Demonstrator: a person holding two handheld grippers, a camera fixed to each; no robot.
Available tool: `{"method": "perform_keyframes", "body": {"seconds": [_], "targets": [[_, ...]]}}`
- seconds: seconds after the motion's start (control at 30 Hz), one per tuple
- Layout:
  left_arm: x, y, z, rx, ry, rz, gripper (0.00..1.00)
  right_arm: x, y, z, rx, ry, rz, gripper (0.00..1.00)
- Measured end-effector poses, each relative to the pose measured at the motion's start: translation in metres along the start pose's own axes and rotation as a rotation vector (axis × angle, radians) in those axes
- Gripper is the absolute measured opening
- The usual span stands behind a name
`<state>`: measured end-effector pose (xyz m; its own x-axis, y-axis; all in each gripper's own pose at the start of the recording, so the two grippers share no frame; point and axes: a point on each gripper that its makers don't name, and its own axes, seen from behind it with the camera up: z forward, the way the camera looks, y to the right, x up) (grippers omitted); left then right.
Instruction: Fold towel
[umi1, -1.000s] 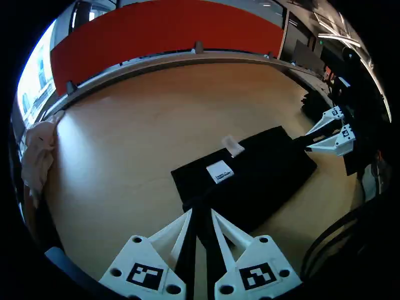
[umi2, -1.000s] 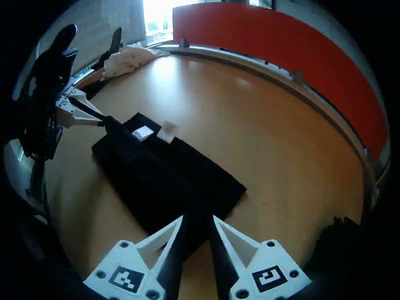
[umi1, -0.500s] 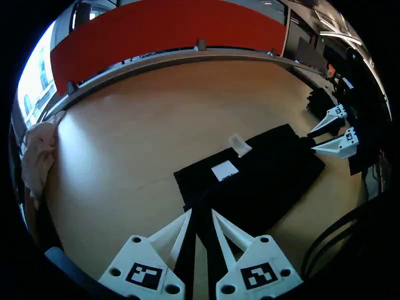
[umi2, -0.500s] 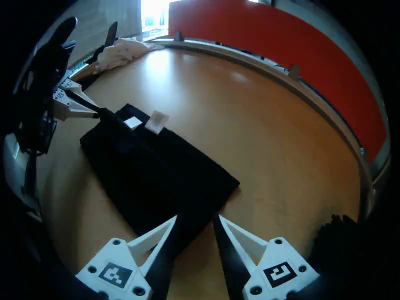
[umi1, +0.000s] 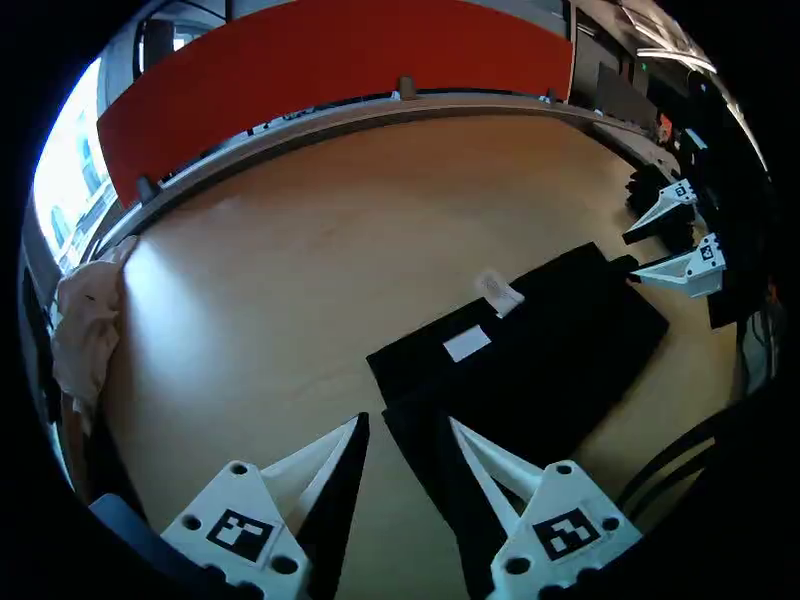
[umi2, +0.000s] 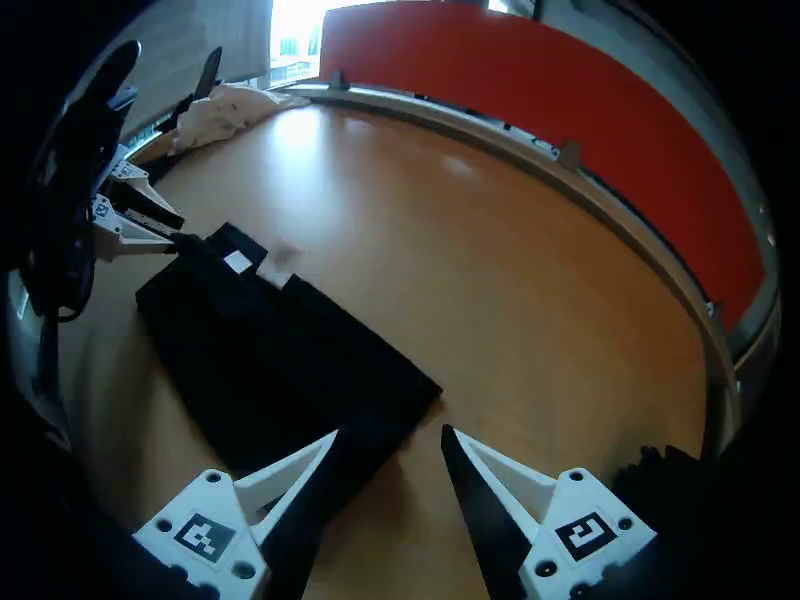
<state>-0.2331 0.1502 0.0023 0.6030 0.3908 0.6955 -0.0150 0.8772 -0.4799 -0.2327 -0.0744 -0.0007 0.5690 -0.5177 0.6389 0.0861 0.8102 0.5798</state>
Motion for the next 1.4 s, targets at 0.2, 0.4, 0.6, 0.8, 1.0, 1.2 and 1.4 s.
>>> {"method": "perform_keyframes", "body": {"seconds": [0.2,0.4,0.6,0.8,1.0,1.2,1.4], "targets": [[0.002,-0.005,0.002,0.01,-0.005,0.009,0.62,0.006,0.006,0.0,-0.013,0.011,-0.004,0.7],[0.004,-0.011,0.003,0.027,-0.008,0.022,0.76,0.013,0.012,0.0,-0.027,0.02,-0.01,0.74],[0.01,-0.017,0.003,0.045,0.0,0.024,0.81,0.019,0.016,0.002,-0.039,0.033,-0.015,0.77],[0.016,-0.023,0.001,0.064,0.013,0.019,0.82,0.023,0.018,0.002,-0.047,0.043,-0.015,0.77],[0.02,-0.027,-0.001,0.071,0.023,0.013,0.87,0.027,0.021,0.001,-0.053,0.055,-0.011,0.77],[0.02,-0.028,-0.005,0.072,0.029,-0.004,0.87,0.029,0.021,-0.002,-0.055,0.066,-0.005,0.77],[0.016,-0.024,-0.014,0.06,0.036,-0.029,0.87,0.026,0.013,-0.01,-0.044,0.072,-0.004,0.81]]}}
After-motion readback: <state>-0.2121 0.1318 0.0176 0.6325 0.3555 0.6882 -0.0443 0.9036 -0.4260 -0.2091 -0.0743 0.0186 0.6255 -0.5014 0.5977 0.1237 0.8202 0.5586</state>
